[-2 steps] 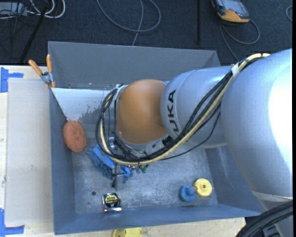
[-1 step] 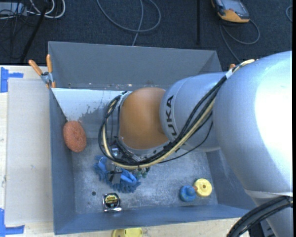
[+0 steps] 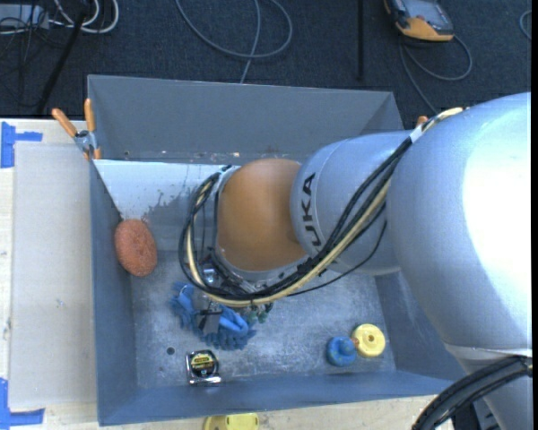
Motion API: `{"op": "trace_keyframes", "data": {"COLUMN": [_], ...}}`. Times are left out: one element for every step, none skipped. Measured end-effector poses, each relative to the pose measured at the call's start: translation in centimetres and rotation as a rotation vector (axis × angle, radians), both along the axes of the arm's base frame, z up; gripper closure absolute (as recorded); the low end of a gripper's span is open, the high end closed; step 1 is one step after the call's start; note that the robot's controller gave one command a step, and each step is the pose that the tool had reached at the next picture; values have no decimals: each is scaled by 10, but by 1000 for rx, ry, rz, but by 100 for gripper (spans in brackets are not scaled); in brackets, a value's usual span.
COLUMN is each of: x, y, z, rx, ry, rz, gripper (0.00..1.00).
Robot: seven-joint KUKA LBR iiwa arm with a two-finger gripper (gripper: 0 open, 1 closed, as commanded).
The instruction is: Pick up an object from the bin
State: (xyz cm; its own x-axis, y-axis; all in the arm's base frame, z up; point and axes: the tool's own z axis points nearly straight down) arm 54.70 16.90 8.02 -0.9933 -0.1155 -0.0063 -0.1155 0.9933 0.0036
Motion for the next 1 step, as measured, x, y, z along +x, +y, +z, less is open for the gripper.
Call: {"op": "trace_keyframes", "data": {"x": [24], "y": [0], "z": [30], "rx": [-5], "ry": [9], "rz": [-2], "gripper": [100]}}
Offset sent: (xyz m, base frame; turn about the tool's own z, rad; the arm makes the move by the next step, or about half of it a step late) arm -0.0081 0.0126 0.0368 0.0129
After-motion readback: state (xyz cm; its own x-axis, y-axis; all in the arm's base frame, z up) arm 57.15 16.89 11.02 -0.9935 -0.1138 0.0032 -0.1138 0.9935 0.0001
